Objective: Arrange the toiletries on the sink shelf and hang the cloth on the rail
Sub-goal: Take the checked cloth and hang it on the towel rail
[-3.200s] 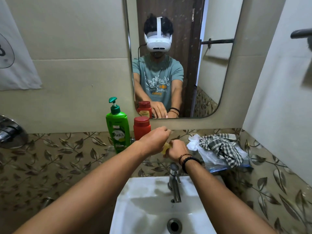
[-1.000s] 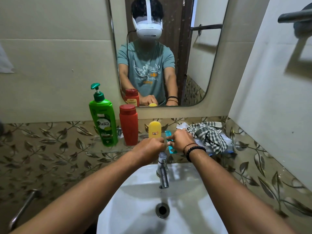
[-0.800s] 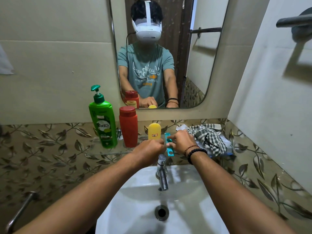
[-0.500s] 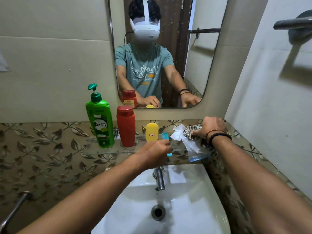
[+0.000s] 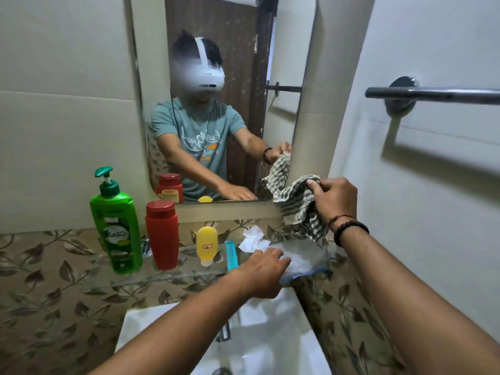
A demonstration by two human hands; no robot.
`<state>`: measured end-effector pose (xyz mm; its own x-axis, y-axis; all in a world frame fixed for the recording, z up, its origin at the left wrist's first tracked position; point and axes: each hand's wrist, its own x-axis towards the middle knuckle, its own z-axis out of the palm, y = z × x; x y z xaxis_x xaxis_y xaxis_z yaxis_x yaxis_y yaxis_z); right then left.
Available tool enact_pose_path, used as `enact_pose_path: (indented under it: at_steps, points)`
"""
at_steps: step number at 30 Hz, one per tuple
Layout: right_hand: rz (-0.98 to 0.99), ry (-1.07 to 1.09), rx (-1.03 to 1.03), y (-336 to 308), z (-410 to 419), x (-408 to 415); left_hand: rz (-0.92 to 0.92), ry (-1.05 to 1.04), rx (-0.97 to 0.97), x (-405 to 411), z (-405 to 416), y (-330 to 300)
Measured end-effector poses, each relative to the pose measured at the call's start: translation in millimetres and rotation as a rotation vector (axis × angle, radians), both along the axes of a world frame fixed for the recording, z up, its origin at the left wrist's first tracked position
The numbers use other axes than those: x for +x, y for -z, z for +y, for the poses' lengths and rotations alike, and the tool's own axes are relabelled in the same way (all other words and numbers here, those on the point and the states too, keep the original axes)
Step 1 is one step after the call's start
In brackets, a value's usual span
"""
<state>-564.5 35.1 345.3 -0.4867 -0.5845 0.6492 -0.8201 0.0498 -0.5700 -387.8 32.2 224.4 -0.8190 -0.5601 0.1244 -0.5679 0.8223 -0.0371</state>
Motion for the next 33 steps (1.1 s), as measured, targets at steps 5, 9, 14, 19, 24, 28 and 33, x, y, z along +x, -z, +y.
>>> enact_pose_path:
  at_steps: [5, 9, 14, 19, 24, 28, 33]
  points:
    - [-0.102, -0.100, -0.260, -44.9, 31.7, 8.1, 0.604, -0.176, 0.238, -14.6, -5.3, -29.9]
    - [-0.084, -0.121, -0.315, -78.3, 58.6, 18.4, 1.175, -0.147, 0.505, -11.0, -11.2, -91.8]
    - [-0.013, -0.020, -0.291, -111.8, 93.8, 33.0, 1.139, 0.201, 0.272, 3.3, 6.5, -152.5]
    - [-0.072, 0.089, -0.255, -126.6, 126.1, 50.6, 1.089, 0.385, 0.159, 11.4, 32.4, -194.4]
    - [-0.153, 0.056, -0.210, -130.1, 162.2, 61.4, 1.156, 0.318, 0.385, 2.1, 58.6, -219.1]
    - [-0.113, -0.095, -0.109, -134.2, 190.9, 70.3, 1.263, 0.255, 0.577, -9.0, 67.6, -240.1]
    - [0.100, -0.045, -0.024, -143.9, 207.9, 72.3, 1.263, 0.222, 0.542, -16.2, 79.5, -257.3]
